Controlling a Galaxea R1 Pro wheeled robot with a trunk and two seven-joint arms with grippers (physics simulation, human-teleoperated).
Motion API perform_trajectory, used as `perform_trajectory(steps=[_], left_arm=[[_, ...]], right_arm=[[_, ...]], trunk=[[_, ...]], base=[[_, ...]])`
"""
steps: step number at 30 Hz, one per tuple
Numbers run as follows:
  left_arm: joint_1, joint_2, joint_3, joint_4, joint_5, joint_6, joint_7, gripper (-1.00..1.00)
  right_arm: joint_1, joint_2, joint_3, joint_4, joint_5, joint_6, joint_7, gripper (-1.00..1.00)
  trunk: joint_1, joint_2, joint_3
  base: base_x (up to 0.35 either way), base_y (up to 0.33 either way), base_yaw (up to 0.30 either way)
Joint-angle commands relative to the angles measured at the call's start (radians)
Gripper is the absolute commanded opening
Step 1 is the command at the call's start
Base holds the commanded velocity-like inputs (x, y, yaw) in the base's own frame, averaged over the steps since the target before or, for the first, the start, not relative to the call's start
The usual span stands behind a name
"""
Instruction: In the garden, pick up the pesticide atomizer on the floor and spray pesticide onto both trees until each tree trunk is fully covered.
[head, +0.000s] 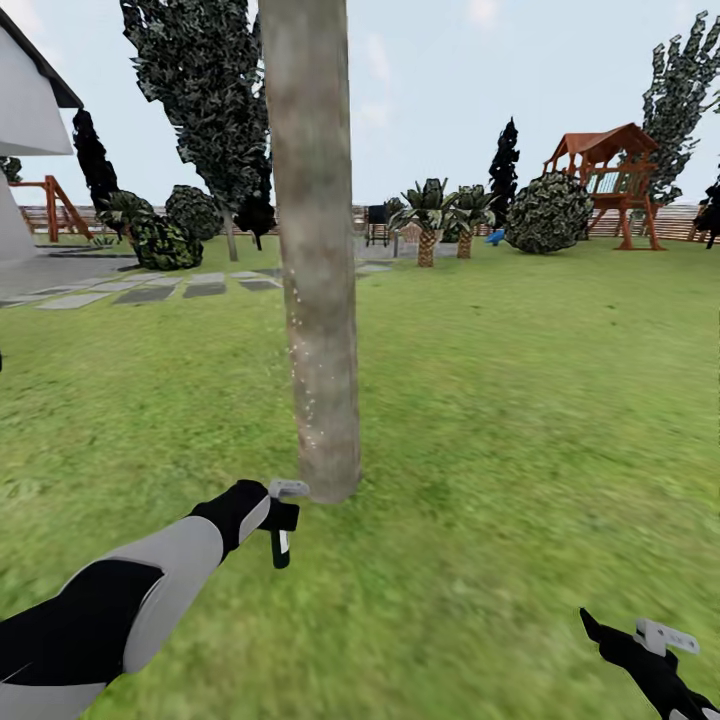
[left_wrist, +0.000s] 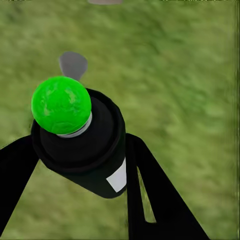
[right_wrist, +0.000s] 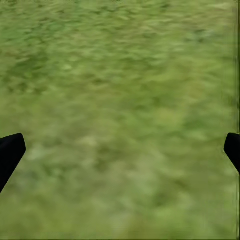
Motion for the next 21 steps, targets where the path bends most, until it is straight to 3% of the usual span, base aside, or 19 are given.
perform_trajectory(steps=[1,9,15,21], left_arm=[[-0.001,0.000,-0.008,-0.001,0.007,0.005,-0.001,-1.00],[-0.001,0.000,-0.008,-0.001,0.007,0.005,-0.001,-1.00],[-0.001,-0.002,-0.010,-0.001,0.007,0.006,0.000,-1.00],[0.000,-0.013,-0.010,-0.001,0.007,0.006,0.000,-1.00]], right_arm=[[0.000,0.000,-0.007,0.001,-0.003,0.000,0.009,1.00],[0.000,0.000,-0.007,0.001,-0.003,0.000,0.009,1.00],[0.000,0.000,-0.007,0.001,-0.003,0.000,0.009,1.00],[0.000,0.000,-0.007,0.001,-0.003,0.000,0.009,1.00]], trunk=[[0.000,0.000,-0.001],[0.000,0.000,-0.001],[0.000,0.000,-0.001],[0.000,0.000,-0.001]], base=[[0.000,-0.329,0.099],[0.000,-0.317,0.220],[0.003,-0.053,0.250],[0.077,-0.233,0.251]])
